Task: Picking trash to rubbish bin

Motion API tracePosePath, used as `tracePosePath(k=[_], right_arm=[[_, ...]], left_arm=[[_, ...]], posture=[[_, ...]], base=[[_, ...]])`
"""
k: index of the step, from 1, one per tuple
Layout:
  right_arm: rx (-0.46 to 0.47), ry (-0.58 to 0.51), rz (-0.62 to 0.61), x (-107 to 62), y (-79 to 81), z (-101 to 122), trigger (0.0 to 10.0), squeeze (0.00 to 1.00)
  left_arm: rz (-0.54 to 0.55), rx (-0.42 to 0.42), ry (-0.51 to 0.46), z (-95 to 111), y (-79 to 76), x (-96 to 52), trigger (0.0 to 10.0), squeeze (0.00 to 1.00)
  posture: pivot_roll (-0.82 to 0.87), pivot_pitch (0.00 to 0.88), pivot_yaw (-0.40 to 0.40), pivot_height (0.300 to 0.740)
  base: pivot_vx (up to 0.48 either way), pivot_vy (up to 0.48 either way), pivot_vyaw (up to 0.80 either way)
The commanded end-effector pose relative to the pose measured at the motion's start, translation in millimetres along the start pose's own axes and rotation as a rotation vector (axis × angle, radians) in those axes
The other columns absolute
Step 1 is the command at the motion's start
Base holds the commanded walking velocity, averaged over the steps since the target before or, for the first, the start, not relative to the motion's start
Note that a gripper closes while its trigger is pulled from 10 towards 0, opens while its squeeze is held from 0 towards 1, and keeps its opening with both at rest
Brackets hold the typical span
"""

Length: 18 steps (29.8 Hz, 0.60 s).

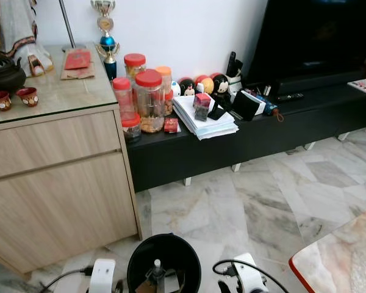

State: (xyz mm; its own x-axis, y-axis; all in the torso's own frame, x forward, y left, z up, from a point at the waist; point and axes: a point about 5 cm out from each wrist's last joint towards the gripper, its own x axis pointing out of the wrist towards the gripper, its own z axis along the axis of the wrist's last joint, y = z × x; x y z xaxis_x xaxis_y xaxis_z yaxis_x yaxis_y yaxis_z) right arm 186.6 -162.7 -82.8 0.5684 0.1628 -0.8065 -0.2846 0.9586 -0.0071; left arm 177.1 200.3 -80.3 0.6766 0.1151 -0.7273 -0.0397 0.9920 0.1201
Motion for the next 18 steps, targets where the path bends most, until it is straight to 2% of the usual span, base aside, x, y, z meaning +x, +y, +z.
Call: tracePosePath(k=[1,4,8,14,18], right_arm=[[0.012,0.047,-0.035,-3.5,-5.6,-13.4,10.0,0.00],[0.033,0.078,-0.052,-6.1,-7.1,-23.3,10.0,0.00],[0.049,0.079,-0.061,-6.5,-7.5,-24.6,10.0,0.00],[0.050,0.062,-0.060,-4.4,-7.2,-17.1,10.0,0.00],[0.046,0.048,-0.057,-2.7,-6.4,-10.9,10.0,0.00]], left_arm=[[0.024,0.001,0.054,-13.3,3.5,-3.8,10.0,0.00],[0.036,-0.010,0.076,-20.5,5.1,-6.3,10.0,0.00],[0.035,-0.024,0.071,-20.3,4.7,-6.4,10.0,0.00],[0.030,-0.019,0.062,-14.9,3.8,-4.3,10.0,0.00],[0.015,-0.011,0.040,-7.4,0.7,-1.7,10.0,0.00]], posture=[[-0.04,0.002,-0.065,0.740],[-0.03,0.000,-0.063,0.740],[-0.03,0.000,-0.061,0.740],[-0.04,0.000,-0.058,0.740],[-0.03,0.000,-0.059,0.740]], base=[[0.000,0.000,0.00],[0.000,0.000,0.00],[0.000,0.000,0.00],[0.000,0.000,0.00],[-0.258,0.000,0.00]])
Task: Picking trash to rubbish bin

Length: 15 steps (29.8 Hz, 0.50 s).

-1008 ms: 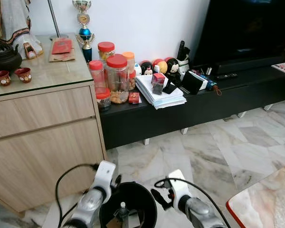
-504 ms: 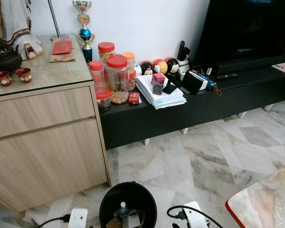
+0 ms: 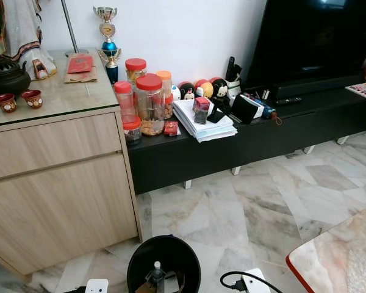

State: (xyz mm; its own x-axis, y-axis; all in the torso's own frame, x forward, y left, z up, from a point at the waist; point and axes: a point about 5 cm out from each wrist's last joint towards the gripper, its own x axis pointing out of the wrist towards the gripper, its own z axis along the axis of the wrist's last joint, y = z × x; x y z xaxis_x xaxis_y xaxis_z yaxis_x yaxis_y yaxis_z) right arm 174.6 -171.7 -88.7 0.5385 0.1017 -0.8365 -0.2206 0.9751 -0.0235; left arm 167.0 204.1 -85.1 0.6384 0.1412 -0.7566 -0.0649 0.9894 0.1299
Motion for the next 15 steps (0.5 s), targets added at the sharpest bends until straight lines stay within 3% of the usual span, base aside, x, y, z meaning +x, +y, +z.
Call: tracePosePath(k=[1,15], right_arm=[[-0.001,-0.006,-0.005,0.8,-0.8,4.4,10.0,0.00],[0.024,-0.011,-0.005,0.1,-1.2,2.1,10.0,0.00]], left_arm=[[-0.010,0.001,-0.011,3.9,-3.1,1.1,10.0,0.00],[-0.020,-0.001,0.001,-1.3,-5.8,-0.5,10.0,0.00]], posture=[[-0.03,0.000,-0.059,0.740],[-0.03,0.000,-0.063,0.740]], base=[[-0.262,0.000,0.00],[-0.275,0.000,0.00]])
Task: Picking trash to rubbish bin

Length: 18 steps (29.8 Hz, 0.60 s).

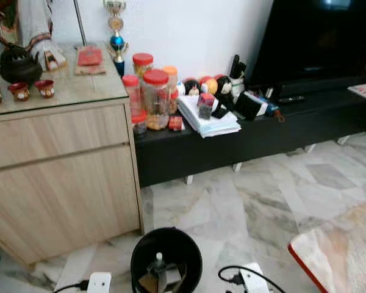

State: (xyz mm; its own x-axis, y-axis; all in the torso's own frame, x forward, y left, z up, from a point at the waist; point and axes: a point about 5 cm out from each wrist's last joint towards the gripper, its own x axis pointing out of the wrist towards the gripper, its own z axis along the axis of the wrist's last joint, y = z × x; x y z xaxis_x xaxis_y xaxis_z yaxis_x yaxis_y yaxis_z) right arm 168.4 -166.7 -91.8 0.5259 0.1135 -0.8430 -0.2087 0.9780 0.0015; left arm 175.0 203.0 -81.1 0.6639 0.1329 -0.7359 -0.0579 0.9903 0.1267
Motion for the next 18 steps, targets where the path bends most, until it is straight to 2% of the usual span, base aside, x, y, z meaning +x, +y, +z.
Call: tracePosePath(k=[1,18], right_arm=[[0.000,-0.022,-0.019,0.1,-7.3,7.9,10.0,0.00],[0.019,-0.033,-0.011,0.8,-3.6,9.2,10.0,0.00]], left_arm=[[-0.012,-0.005,0.036,-10.7,-4.5,-3.0,10.0,0.00],[-0.008,-0.009,0.037,-11.7,-3.8,-3.4,10.0,0.00]], posture=[[-0.03,0.000,-0.064,0.740],[-0.03,0.000,-0.061,0.740]], base=[[-0.285,0.000,0.00],[-0.283,0.000,0.00]])
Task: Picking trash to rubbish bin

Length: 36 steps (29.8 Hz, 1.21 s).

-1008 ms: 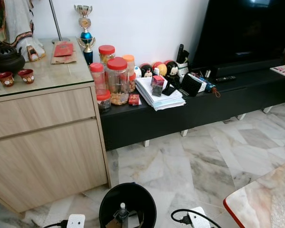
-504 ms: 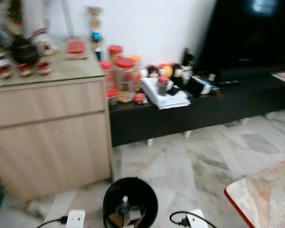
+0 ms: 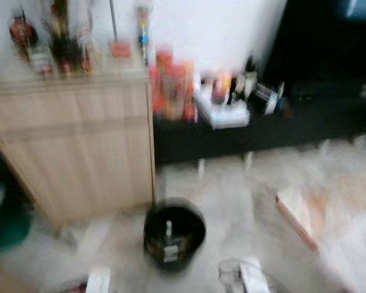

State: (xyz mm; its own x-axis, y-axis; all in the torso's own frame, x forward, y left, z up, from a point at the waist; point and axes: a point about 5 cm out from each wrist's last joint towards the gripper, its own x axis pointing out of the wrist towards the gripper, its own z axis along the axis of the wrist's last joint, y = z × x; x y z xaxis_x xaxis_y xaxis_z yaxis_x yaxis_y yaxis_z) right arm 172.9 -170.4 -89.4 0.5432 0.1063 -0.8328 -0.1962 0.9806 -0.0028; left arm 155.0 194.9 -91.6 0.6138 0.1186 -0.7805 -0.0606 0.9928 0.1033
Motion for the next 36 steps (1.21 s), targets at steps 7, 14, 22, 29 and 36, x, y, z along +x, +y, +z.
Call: tracePosePath(k=[7,14,22,29,36], right_arm=[[0.009,-0.029,0.013,1.8,4.9,7.3,10.0,0.00],[-0.041,-0.123,0.035,4.3,8.4,30.6,10.0,0.00],[-0.107,-0.370,0.067,2.5,9.7,91.4,10.0,0.00],[-0.080,-0.679,0.158,-12.4,24.4,164.2,10.0,0.00],[-0.048,-0.936,0.207,-37.6,35.6,224.4,10.0,0.00]], left_arm=[[0.025,0.026,-0.017,6.5,6.9,1.6,10.0,0.00],[0.032,0.072,-0.121,24.6,6.0,3.6,10.0,0.00],[0.120,0.092,-0.402,80.3,18.5,3.4,10.0,0.00],[0.158,0.110,-0.724,144.7,16.7,-10.1,10.0,0.00],[0.160,0.070,-0.971,198.0,7.9,-33.2,10.0,0.00]], posture=[[-0.03,0.000,-0.058,0.740],[-0.03,0.000,-0.055,0.740],[-0.02,0.003,-0.052,0.740],[-0.03,0.003,-0.050,0.740],[-0.02,0.002,-0.052,0.740]], base=[[-0.162,0.000,0.00],[0.000,0.000,0.00],[0.000,0.000,0.00],[0.000,0.000,0.00],[0.000,0.000,0.00]])
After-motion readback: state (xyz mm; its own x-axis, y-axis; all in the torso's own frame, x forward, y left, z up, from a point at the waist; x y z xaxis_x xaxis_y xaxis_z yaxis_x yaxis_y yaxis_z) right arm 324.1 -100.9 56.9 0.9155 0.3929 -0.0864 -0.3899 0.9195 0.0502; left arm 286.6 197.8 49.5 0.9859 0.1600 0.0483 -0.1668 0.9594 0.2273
